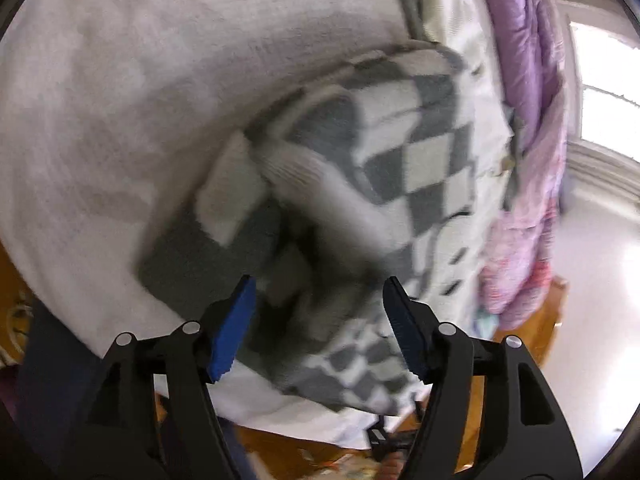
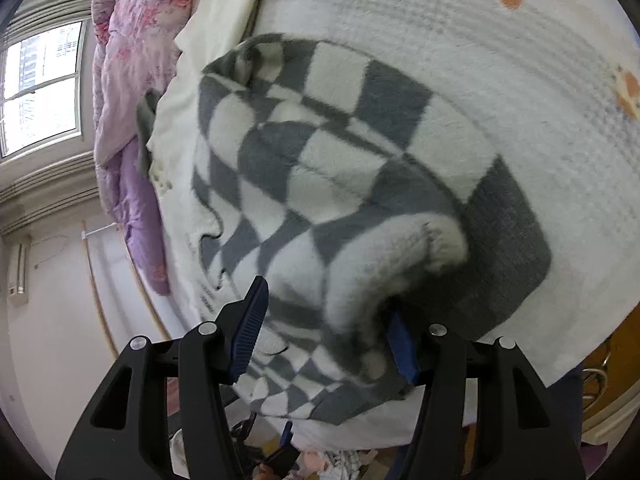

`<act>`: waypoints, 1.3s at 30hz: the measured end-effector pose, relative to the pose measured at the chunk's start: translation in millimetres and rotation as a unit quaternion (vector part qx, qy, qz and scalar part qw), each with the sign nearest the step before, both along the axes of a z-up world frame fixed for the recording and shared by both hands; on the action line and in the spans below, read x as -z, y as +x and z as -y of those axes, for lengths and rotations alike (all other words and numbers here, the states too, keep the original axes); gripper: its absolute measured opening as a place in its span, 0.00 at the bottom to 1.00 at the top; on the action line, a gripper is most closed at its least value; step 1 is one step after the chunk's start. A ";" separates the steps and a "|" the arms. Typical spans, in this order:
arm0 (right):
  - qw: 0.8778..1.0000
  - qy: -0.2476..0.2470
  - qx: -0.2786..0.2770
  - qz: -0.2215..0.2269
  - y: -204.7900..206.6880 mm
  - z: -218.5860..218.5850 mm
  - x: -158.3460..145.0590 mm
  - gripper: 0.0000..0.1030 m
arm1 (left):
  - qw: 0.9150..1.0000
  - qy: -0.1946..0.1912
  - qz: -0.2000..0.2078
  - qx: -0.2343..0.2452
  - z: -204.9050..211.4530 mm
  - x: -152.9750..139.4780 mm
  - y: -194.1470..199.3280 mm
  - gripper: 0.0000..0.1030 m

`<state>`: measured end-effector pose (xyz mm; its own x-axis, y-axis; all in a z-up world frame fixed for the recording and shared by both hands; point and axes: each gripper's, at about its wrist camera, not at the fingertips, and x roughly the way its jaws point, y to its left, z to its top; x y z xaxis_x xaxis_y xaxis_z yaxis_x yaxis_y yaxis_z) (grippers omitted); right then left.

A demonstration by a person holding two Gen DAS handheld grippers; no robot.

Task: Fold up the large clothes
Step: 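Lift the hem with both tools and fold it toward the collar, then release the folded hem with the left tool and press the fold flat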

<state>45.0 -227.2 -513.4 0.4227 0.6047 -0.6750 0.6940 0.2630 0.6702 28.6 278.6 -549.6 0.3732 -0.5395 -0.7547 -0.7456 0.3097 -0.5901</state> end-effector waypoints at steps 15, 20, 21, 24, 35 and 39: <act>0.991 -0.116 -0.059 -0.042 16.7 -2.7 -1.0 0.13 | 0.977 0.141 -0.070 0.143 16.3 21.1 41.0 0.18; 0.974 -0.185 -0.123 -0.037 17.4 -2.5 -25.4 0.11 | 0.967 0.168 -0.065 0.181 27.9 3.0 35.7 0.12; 0.972 -0.194 -0.129 -0.038 15.4 0.2 -28.2 0.11 | 0.965 0.169 -0.065 0.188 30.5 1.3 32.2 0.12; 0.961 -0.220 -0.163 -0.049 9.3 8.0 -23.9 0.11 | 0.961 0.167 -0.078 0.206 35.7 5.9 15.8 0.12; 0.916 -0.295 -0.250 -0.111 16.9 -13.8 25.0 0.19 | 0.952 0.156 -0.102 0.243 41.7 37.4 20.7 0.27; 0.912 -0.291 -0.265 -0.114 11.0 -18.0 -1.0 0.30 | 0.952 0.160 -0.083 0.248 36.1 13.7 19.5 0.71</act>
<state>56.0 -209.2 -512.4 -0.0170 0.1944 -0.9808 0.4692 0.8677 0.1638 48.1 242.6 -563.4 -0.0065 -0.3515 -0.9362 -0.5357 0.7918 -0.2936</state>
